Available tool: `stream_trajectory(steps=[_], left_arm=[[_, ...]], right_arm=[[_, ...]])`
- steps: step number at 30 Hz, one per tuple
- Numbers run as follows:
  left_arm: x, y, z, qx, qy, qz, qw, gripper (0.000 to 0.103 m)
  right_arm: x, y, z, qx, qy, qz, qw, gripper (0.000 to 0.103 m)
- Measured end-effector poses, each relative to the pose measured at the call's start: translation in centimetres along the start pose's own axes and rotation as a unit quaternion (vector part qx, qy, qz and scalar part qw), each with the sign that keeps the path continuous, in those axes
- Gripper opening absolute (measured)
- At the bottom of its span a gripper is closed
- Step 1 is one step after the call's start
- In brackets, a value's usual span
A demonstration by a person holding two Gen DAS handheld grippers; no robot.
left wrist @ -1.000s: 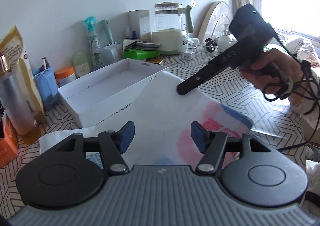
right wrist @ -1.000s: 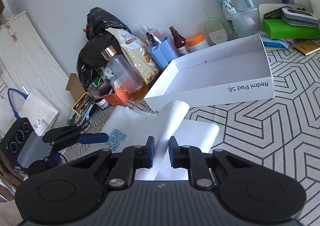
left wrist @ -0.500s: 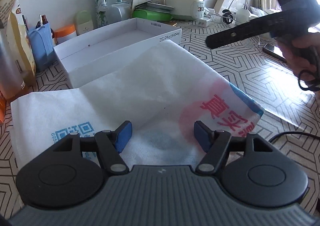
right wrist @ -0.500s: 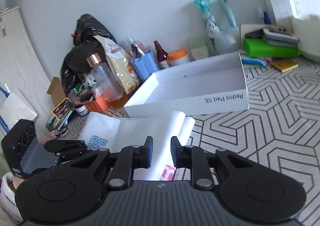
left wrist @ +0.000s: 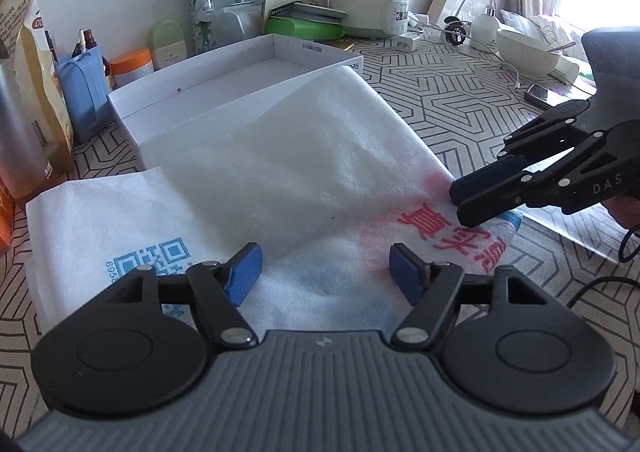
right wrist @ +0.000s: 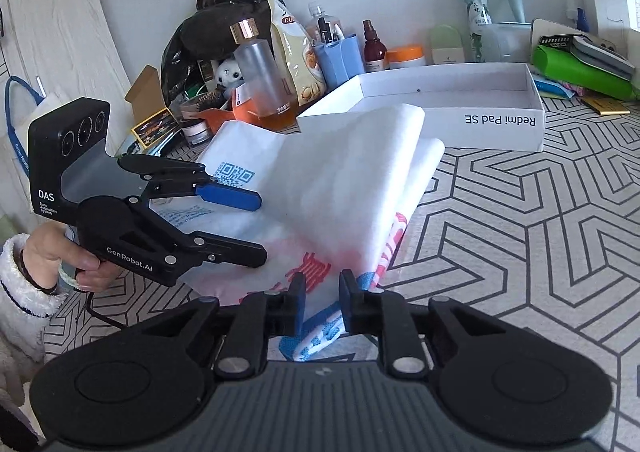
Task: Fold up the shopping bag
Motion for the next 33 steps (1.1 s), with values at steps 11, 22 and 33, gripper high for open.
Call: stream_trajectory(steps=[11,22,33], left_arm=[[7.7,0.0,-2.9,-0.004,-0.004,0.139,0.9903,0.074],[9.1,-1.3,0.5,-0.053,-0.001,0.138,0.989,0.038],[7.5,-1.4,1.1,-0.068,0.069,0.037,0.9946,0.012]], right_arm=[[1.1,1.0,-0.6,-0.004,-0.021,0.038,0.999,0.035],[3.0,0.8,-0.5,-0.021,-0.071,0.123,0.99,0.035],[2.7,1.2,-1.4,-0.01,-0.131,0.101,0.986,0.054]])
Point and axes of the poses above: each gripper's, at about its wrist camera, not at the fingertips, and z roughly the way its jaws point, x to its right, y to its underside, the point moved 9 cm from there along z, roughly the way its jaws point, and after that the axes turned 1 degree about z, right-handed, at the moved point
